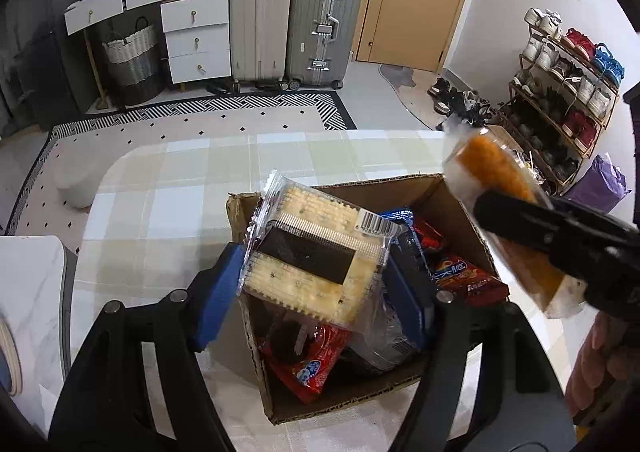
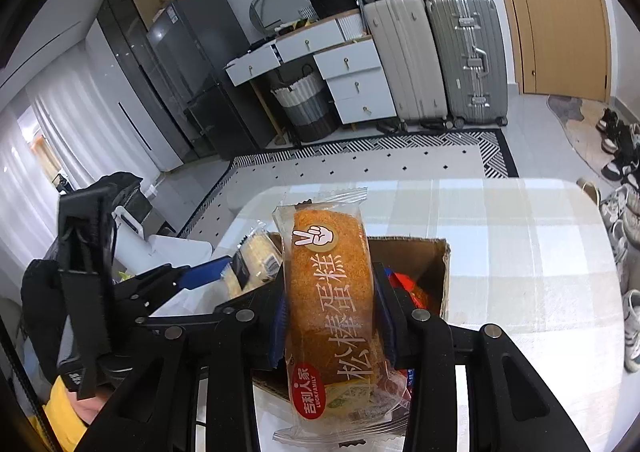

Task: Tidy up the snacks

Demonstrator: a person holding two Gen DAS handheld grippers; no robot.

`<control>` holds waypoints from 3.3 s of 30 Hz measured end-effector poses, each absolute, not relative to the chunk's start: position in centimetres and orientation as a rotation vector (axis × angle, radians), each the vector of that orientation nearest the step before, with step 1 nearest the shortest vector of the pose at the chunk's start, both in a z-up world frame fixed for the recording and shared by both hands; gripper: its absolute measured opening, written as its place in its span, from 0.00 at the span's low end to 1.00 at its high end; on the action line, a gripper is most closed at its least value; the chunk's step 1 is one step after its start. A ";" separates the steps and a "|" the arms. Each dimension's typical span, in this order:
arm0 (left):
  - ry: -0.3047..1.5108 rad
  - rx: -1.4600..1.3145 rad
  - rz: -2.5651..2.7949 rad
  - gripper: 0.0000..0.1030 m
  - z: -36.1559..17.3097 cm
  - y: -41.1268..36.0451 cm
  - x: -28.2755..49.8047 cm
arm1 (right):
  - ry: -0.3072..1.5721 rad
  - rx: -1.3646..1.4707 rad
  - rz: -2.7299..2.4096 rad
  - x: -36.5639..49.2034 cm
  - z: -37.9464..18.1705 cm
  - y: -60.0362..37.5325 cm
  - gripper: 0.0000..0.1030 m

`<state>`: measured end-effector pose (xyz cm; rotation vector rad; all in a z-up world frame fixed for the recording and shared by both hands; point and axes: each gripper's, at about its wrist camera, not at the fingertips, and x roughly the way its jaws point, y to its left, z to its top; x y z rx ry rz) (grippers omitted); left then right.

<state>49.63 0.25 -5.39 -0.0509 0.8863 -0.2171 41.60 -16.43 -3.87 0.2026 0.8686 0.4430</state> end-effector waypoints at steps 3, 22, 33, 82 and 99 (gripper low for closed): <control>0.897 -0.048 -0.213 0.76 -6.0 0.2 50.1 | 0.882 0.201 0.438 41.6 -4.9 -16.4 0.36; 0.835 0.002 -0.208 0.79 -3.5 0.8 45.3 | 0.897 0.219 0.418 42.3 -5.8 -16.5 0.36; 0.834 -0.012 -0.182 0.79 -2.6 2.0 43.8 | 0.935 0.179 0.338 43.1 -6.3 -16.1 0.47; 0.484 0.026 -0.033 1.00 9.6 1.1 23.4 | 0.466 0.039 0.324 22.0 7.5 -16.5 0.99; 0.379 -0.022 0.031 0.99 11.0 4.5 10.4 | 0.306 0.009 0.278 7.9 7.3 -22.0 0.99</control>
